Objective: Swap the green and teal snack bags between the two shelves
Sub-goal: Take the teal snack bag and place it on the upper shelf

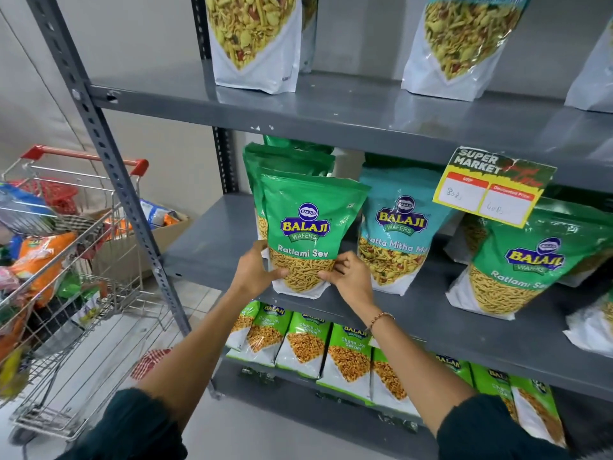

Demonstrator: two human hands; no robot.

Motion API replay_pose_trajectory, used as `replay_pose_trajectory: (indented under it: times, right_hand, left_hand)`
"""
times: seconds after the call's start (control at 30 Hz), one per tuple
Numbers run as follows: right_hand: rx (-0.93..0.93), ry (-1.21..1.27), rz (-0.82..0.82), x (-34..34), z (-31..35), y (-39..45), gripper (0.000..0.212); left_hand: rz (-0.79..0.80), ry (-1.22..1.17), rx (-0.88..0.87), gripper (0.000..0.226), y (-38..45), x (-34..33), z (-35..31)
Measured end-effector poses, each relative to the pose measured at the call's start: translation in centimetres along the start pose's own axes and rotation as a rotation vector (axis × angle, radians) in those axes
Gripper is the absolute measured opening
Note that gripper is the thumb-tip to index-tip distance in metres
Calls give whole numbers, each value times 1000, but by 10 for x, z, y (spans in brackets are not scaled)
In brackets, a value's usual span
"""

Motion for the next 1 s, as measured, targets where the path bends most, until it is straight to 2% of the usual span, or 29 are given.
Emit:
replay_pose_trajectory:
  times: [0.07,0.13,0.2,0.23,0.3,0.37,0.43,0.5,0.6,0.67,0.73,0.87,1.0]
  right_hand:
    - [1,-9,45,4,-3,-5,36]
    - [-3,-27,13,20,-11,-10,32]
    - [17,-77,-172,55,-18,-20,21]
    - [36,-91,-299,77,-21,-27,17]
    - [62,-79,-528,117,-24,-42,19]
    - [25,-92,-629,146,-32,-43,26]
    - [-47,-122,-579,160,-39,-30,42]
    - [-105,-147,-450,164,-44,-14,64]
    - [-181,-125,-252,157,-54,6,70]
    - [-226,-72,-170,156,-65,14,72]
    - [-215,-26,-161,160,-76,19,63]
    - [-144,-81,-286,174,-69,12,33]
    - [-85,-168,-341,177,-64,-13,28]
  left_hand:
    - [-185,57,-57,77,-22,5,-8]
    - [-274,-10,-131,53,-48,0,-26]
    - [-126,-46,-258,30,-62,-30,-54]
    - [-39,-22,-358,26,-67,-49,-70]
    - [91,26,-514,33,-69,-87,-99]
    - [226,1,-453,58,-58,-120,-111]
    - [344,-64,-265,87,-43,-148,-111]
    - [384,-117,-101,102,-26,-166,-109]
    - [382,-124,48,80,-8,-178,-101]
    - [346,-150,71,72,1,-178,-97]
    - [333,-188,36,72,10,-180,-94]
    - [345,-163,-24,58,19,-186,-96]
    - [366,-190,-129,57,11,-185,-107]
Point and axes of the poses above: each hand's wrist, its own y-axis towards the middle knuckle, its own x-axis out of the back of the hand, z = x × y, the point moved 9 cm from there along y, towards the middle knuckle, and after that the axes turned 5 degrees about y, right-handed, at the moved point
